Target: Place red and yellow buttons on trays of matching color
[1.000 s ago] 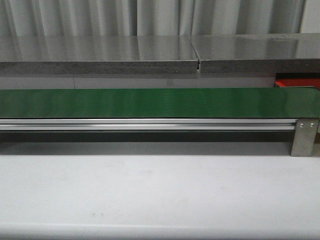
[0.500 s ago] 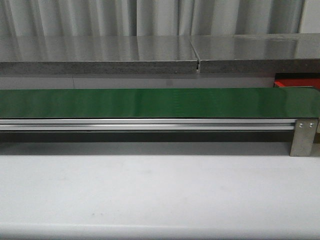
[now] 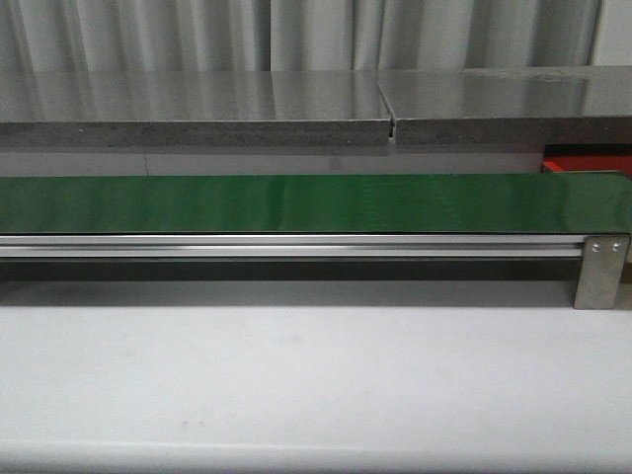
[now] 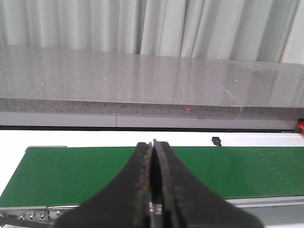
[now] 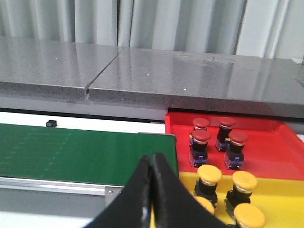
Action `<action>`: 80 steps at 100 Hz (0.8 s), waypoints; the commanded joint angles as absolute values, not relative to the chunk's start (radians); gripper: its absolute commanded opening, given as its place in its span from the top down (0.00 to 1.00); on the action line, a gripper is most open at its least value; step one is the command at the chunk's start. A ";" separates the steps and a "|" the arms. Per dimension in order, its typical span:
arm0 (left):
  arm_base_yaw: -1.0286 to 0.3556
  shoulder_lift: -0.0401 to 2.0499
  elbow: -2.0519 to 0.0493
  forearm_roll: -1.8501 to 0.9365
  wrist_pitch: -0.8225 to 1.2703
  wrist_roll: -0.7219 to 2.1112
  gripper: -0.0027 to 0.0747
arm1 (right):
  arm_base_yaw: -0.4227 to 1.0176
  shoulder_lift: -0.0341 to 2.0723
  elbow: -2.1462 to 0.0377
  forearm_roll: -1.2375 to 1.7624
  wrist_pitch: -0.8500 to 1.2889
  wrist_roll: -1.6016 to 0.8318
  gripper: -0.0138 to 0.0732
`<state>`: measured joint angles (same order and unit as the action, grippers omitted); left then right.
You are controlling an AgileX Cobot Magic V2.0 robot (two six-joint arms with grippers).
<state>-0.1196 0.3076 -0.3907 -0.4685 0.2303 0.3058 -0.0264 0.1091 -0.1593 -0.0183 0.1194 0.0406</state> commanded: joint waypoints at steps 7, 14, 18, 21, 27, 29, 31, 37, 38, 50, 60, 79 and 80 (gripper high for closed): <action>-0.126 0.316 -0.417 -0.482 0.159 0.301 0.99 | -0.030 -0.015 -0.080 -0.053 0.036 0.100 0.98; -0.126 0.318 -0.417 -0.482 0.159 0.301 0.99 | -0.030 -0.029 -0.034 -0.054 0.008 0.109 0.98; -0.126 0.318 -0.417 -0.482 0.159 0.301 0.99 | -0.030 -0.024 -0.013 -0.056 -0.010 0.115 0.98; -0.126 0.318 -0.417 -0.482 0.159 0.301 0.99 | -0.030 -0.024 0.008 -0.056 -0.027 0.123 0.98; -0.126 0.318 -0.417 -0.482 0.159 0.301 0.99 | -0.030 -0.025 0.003 -0.057 0.009 0.136 0.98; -0.126 0.318 -0.417 -0.482 0.159 0.301 0.99 | -0.030 -0.026 0.004 -0.057 0.006 0.136 0.98; -0.126 0.318 -0.417 -0.482 0.159 0.301 0.99 | -0.030 -0.026 0.004 -0.057 0.000 0.136 0.98; -0.126 0.318 -0.417 -0.482 0.159 0.301 0.99 | -0.030 -0.026 0.004 -0.057 0.000 0.136 0.98; -0.126 0.318 -0.417 -0.482 0.159 0.301 0.99 | -0.030 -0.026 0.004 -0.057 0.000 0.136 0.98; -0.126 0.318 -0.417 -0.482 0.159 0.301 0.99 | -0.030 -0.026 0.004 -0.057 0.000 0.136 0.98; -0.126 0.318 -0.417 -0.482 0.159 0.301 0.99 | -0.030 -0.026 0.004 -0.057 0.000 0.136 0.98; -0.126 0.318 -0.417 -0.482 0.159 0.301 0.99 | -0.030 -0.026 0.004 -0.057 0.000 0.136 0.98; -0.126 0.318 -0.417 -0.482 0.159 0.301 0.99 | -0.030 -0.026 0.004 -0.057 0.000 0.136 0.98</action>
